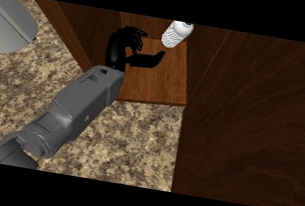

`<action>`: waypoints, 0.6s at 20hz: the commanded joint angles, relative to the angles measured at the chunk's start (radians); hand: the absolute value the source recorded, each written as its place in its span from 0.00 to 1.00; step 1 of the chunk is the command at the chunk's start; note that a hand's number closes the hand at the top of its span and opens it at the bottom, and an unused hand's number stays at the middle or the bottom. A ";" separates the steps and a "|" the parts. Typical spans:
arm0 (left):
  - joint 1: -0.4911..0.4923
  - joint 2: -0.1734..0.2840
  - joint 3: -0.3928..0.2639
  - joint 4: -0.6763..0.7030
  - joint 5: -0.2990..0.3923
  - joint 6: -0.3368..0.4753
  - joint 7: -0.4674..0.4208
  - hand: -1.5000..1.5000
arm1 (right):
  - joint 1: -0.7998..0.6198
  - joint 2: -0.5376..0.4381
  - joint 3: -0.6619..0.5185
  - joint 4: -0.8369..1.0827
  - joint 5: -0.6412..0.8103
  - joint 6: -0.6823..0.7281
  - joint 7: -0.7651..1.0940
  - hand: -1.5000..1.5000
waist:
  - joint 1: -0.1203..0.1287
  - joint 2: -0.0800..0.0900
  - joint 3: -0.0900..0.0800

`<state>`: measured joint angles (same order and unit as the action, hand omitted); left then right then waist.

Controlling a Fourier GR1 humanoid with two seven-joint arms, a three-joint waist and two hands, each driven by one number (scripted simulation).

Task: Pick up the bottled water, place it into the cabinet and close the cabinet

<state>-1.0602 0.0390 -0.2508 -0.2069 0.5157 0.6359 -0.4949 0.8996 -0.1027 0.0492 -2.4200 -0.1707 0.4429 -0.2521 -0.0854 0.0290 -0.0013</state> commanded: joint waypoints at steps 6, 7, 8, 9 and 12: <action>-0.072 0.029 -0.015 0.110 -0.058 0.074 -0.055 0.00 | 0.022 -0.013 -0.037 -0.034 -0.110 0.031 -0.005 0.00 | -0.017 0.004 0.000; -0.095 0.012 -0.012 0.116 -0.057 0.098 -0.051 0.00 | -0.015 -0.020 -0.031 -0.008 -0.074 0.034 -0.004 0.00 | -0.022 0.012 0.000; -0.120 0.027 -0.014 0.130 -0.062 0.103 -0.023 0.00 | -0.003 -0.006 -0.013 0.022 -0.070 0.046 -0.028 0.00 | -0.018 0.005 0.001; -0.118 0.014 -0.015 0.133 -0.065 0.102 -0.033 0.00 | 0.006 0.009 0.009 -0.021 -0.054 0.026 -0.006 0.00 | -0.022 0.008 0.000; -0.102 0.014 0.017 0.108 -0.037 0.029 -0.057 0.00 | 0.040 -0.016 -0.009 -0.032 -0.078 0.060 -0.014 0.00 | -0.017 0.004 -0.001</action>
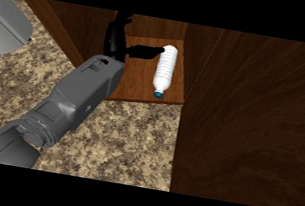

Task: Pick up the bottled water, place it into the cabinet and close the cabinet

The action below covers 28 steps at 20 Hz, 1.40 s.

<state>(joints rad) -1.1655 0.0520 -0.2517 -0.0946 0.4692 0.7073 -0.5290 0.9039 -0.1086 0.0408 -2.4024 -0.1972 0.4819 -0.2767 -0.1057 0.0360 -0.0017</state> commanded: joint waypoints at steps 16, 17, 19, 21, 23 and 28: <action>-0.001 -0.051 0.085 -0.137 0.059 -0.281 -0.149 0.00 | 0.052 0.005 0.028 -0.111 -0.069 -0.005 0.085 0.00 | 0.070 -0.031 0.001; 0.033 -0.051 0.069 -0.182 0.067 -0.301 -0.153 0.00 | 0.000 0.004 0.012 -0.114 -0.094 -0.043 0.133 0.00 | 0.084 -0.034 0.001; 0.014 -0.050 0.091 -0.157 0.048 -0.316 -0.150 0.00 | -0.035 -0.004 -0.009 -0.067 -0.111 -0.041 0.141 0.00 | 0.089 -0.030 0.001; 0.056 -0.052 0.052 -0.249 0.072 -0.288 -0.114 0.00 | 0.044 0.024 0.046 -0.097 -0.047 -0.015 0.087 0.00 | 0.086 -0.042 0.001; 0.129 -0.052 -0.005 -0.298 0.101 -0.272 -0.141 0.00 | 0.023 0.022 0.071 -0.137 -0.048 -0.047 0.154 0.00 | 0.074 -0.038 0.001; 0.257 -0.052 -0.057 -0.462 0.124 -0.331 -0.109 0.00 | 0.055 0.039 0.109 -0.162 -0.028 -0.070 0.163 0.00 | 0.099 -0.045 0.001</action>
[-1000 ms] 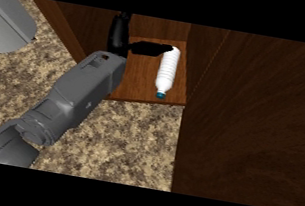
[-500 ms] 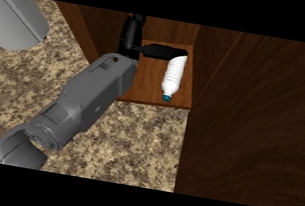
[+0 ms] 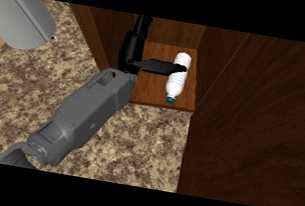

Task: Pick up the bottled water, place it into the cabinet and close the cabinet

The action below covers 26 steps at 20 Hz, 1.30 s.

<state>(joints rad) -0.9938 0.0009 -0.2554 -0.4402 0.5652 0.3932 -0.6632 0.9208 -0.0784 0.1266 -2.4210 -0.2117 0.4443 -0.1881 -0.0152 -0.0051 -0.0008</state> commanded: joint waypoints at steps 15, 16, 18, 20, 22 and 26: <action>0.514 0.068 -0.301 -0.766 0.037 -0.103 0.116 0.00 | 0.054 -0.018 0.009 -0.139 0.017 -0.033 0.027 0.00 | 0.025 -0.004 0.000; 0.540 0.048 -0.306 -0.784 0.045 -0.095 0.109 0.00 | 0.079 -0.041 0.007 -0.188 0.022 -0.024 0.043 0.00 | 0.023 -0.004 0.000; 0.635 0.090 -0.338 -0.901 0.034 -0.076 0.142 0.00 | 0.034 -0.039 0.004 -0.053 0.097 0.015 -0.058 0.00 | 0.025 -0.006 0.001; 0.657 0.109 -0.348 -0.933 0.029 -0.080 0.144 1.00 | 0.066 -0.112 0.003 -0.176 0.029 0.049 0.027 0.00 | 0.028 -0.002 0.000; 0.727 0.158 -0.376 -1.038 0.029 -0.066 0.198 1.00 | 0.029 -0.120 0.023 -0.114 0.098 0.073 -0.019 1.00 | 0.035 -0.005 0.000; 0.823 0.247 -0.327 -1.096 0.059 -0.125 0.166 1.00 | 0.111 -0.176 0.100 -0.169 0.198 0.147 -0.024 1.00 | 0.014 -0.005 -0.001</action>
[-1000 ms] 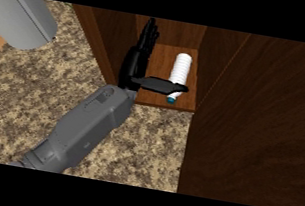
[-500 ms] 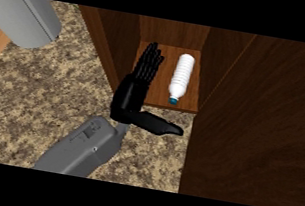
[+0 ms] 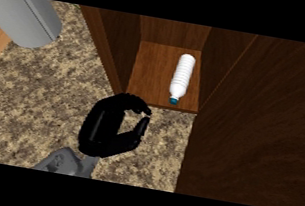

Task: Pick up the bottled water, place it into the cabinet and close the cabinet

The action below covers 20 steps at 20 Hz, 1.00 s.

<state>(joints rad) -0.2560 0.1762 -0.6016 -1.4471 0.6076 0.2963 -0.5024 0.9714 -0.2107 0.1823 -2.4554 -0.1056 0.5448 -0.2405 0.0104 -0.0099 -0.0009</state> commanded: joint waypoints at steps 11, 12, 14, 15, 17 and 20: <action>0.335 0.213 0.095 -0.317 0.063 -0.033 -0.012 0.00 | 0.043 -0.125 0.203 -0.262 0.220 0.123 0.022 1.00 | -0.012 -0.002 -0.003; 0.332 0.252 0.142 -0.368 0.100 -0.039 0.022 0.00 | 0.059 -0.145 0.229 -0.262 0.223 0.138 0.032 1.00 | -0.010 -0.004 -0.003; 0.410 0.248 0.138 -0.350 0.116 -0.084 -0.037 0.00 | 0.065 -0.182 0.310 -0.266 0.234 0.171 0.064 1.00 | -0.005 -0.006 -0.006; 0.433 0.298 0.176 -0.394 0.156 -0.118 -0.014 0.00 | 0.023 -0.176 0.311 -0.226 0.248 0.171 0.050 1.00 | 0.003 -0.007 -0.004; 0.451 0.295 0.190 -0.387 0.169 -0.131 -0.027 0.00 | -0.007 -0.185 0.376 -0.239 0.275 0.183 0.066 1.00 | -0.001 -0.010 -0.006; 0.470 0.333 0.246 -0.403 0.210 -0.152 -0.012 0.00 | -0.042 -0.206 0.416 -0.274 0.280 0.176 0.114 1.00 | 0.002 -0.009 -0.009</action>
<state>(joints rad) 0.1764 0.4696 -0.4075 -1.8273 0.7714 0.1781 -0.5214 0.9561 -0.3697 0.5041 -2.5022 -0.0004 0.6861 -0.2259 0.0104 -0.0186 -0.0073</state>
